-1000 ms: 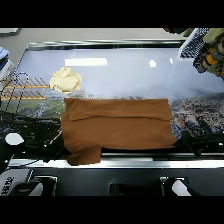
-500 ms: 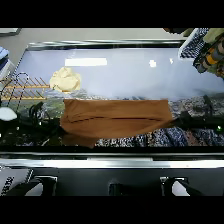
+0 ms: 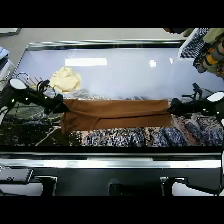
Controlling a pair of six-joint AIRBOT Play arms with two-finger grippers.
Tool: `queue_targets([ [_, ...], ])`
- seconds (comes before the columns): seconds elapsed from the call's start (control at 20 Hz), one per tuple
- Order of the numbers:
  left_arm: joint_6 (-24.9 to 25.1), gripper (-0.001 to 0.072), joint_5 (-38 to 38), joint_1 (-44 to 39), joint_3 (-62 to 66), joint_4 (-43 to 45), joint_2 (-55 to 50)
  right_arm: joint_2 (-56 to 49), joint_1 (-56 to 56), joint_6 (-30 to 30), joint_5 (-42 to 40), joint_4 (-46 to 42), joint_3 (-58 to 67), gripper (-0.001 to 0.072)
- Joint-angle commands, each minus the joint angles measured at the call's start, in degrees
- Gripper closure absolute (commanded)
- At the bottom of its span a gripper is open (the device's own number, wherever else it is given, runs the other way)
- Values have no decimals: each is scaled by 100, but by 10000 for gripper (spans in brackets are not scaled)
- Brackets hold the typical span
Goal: Fold the clothes and pants, and hang the long-sleeved shirts on hangers.
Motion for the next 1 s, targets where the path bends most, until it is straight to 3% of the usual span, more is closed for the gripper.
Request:
queue_targets([
  [0.0, 39, 690, -219, 0, 1121, 2, -859, -269, 31, 66, -400, 63, 81, 682],
  [0.35, 48, 689, -210, -271, 1928, 7, -1919, -737, 31, -153, -852, 625, 83, 667],
  [0.4, 46, 683, -197, -313, 1928, 4, -2004, -782, 31, -153, -890, 664, 83, 605],
  [0.45, 46, 616, -160, -337, 1928, 7, -2052, -798, 31, -149, -916, 664, 83, 549],
  [0.5, 46, 500, -85, -352, 1930, 11, -2052, -789, 13, -146, -905, 656, 105, 475],
  [0.55, 46, 370, -28, -345, 1930, 11, -2013, -782, -15, -103, -813, 599, 192, 339],
  [0.6, 42, 316, 24, -306, 1934, 11, -1943, -767, -70, -26, -616, 435, 365, 292],
  [0.7, -17, 316, 2, -188, 1998, 11, -1773, -754, -282, 463, -70, -181, 879, 273],
  [0.75, -22, 316, -35, -118, 2028, 13, -1644, -754, -424, 800, 125, -470, 1121, 172],
  [0.8, -20, 316, -37, -61, 2028, 17, -1499, -756, -588, 940, 243, -557, 1296, 133],
  [0.95, -22, 316, -46, -20, 2026, 358, -1099, -960, -960, 614, 507, 66, 1364, 85],
])
